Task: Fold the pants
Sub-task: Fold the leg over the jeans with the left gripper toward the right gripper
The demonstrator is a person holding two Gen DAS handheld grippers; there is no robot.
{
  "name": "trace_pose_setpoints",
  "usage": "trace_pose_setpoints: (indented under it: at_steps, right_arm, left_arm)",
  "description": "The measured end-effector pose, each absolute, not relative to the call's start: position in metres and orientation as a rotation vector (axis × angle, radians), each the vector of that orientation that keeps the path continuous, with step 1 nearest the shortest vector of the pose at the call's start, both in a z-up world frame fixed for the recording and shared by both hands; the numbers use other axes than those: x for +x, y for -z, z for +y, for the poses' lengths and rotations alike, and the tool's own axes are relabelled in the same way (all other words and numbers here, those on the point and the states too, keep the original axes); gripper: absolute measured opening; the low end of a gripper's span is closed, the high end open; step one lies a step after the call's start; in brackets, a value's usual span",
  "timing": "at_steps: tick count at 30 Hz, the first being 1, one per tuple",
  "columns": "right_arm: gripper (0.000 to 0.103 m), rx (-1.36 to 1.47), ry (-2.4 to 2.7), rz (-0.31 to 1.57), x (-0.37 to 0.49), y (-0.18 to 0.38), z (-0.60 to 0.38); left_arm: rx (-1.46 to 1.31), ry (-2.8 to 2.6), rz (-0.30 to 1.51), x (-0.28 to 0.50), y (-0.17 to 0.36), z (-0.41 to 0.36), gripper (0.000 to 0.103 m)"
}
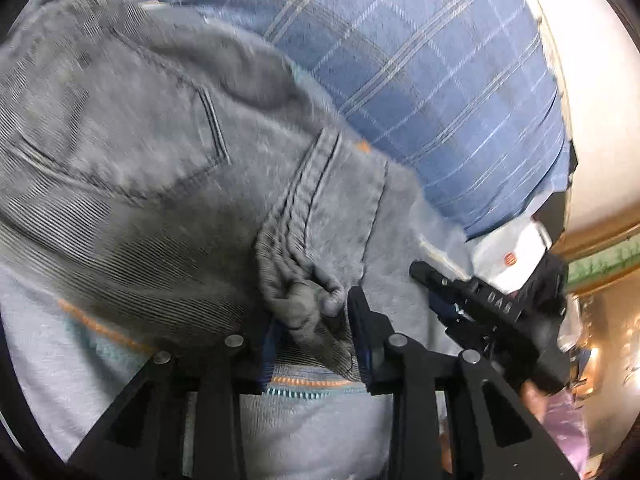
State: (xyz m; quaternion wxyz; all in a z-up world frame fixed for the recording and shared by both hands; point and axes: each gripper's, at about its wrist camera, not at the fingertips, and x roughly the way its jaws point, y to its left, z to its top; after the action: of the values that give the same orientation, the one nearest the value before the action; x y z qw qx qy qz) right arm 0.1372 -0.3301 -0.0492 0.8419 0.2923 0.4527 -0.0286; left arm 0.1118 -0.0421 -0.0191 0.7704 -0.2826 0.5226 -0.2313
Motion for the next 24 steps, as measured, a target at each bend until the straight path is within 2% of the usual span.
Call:
trace_pose_setpoints:
  at_steps: [1, 2, 4, 5, 6, 9, 12, 16, 19, 24]
  right_arm:
    - [0.049, 0.595, 0.052, 0.929, 0.133, 0.041, -0.326]
    - [0.053, 0.587, 0.029, 0.896, 0.129, 0.034, -0.322]
    - [0.056, 0.588, -0.042, 0.85, 0.121, 0.025, -0.311]
    - [0.057, 0.589, -0.101, 0.832, 0.118, 0.022, -0.302]
    - [0.06, 0.591, -0.141, 0.825, 0.116, 0.021, -0.294]
    - [0.062, 0.614, -0.271, 0.827, 0.11, 0.027, -0.266]
    - [0.062, 0.611, -0.356, 0.856, 0.107, 0.04, -0.235]
    - [0.062, 0.596, -0.426, 0.907, 0.108, 0.049, -0.202]
    - [0.063, 0.525, -0.371, 0.941, 0.114, 0.046, -0.183]
    - [0.063, 0.52, -0.424, 0.961, 0.129, 0.032, -0.146]
  left_arm:
    - [-0.604, 0.5, 1.108, 0.11, 0.007, -0.033, 0.03]
    - [-0.598, 0.493, 1.076, 0.108, -0.003, -0.023, 0.034]
    - [-0.584, 0.444, 1.001, 0.103, -0.023, 0.006, 0.052]
    - [-0.576, 0.413, 0.984, 0.102, -0.028, 0.018, 0.065]
    - [-0.571, 0.378, 0.979, 0.102, -0.029, 0.033, 0.069]
    - [-0.632, 0.277, 1.0, 0.107, -0.016, 0.078, 0.069]
    - [-0.832, 0.248, 1.043, 0.107, 0.014, 0.122, 0.069]
    - [-1.036, 0.17, 1.013, 0.105, 0.039, 0.172, 0.069]
    - [-1.088, 0.153, 1.016, 0.111, 0.045, 0.192, 0.069]
    - [-1.011, 0.076, 1.087, 0.123, 0.06, 0.185, 0.068]
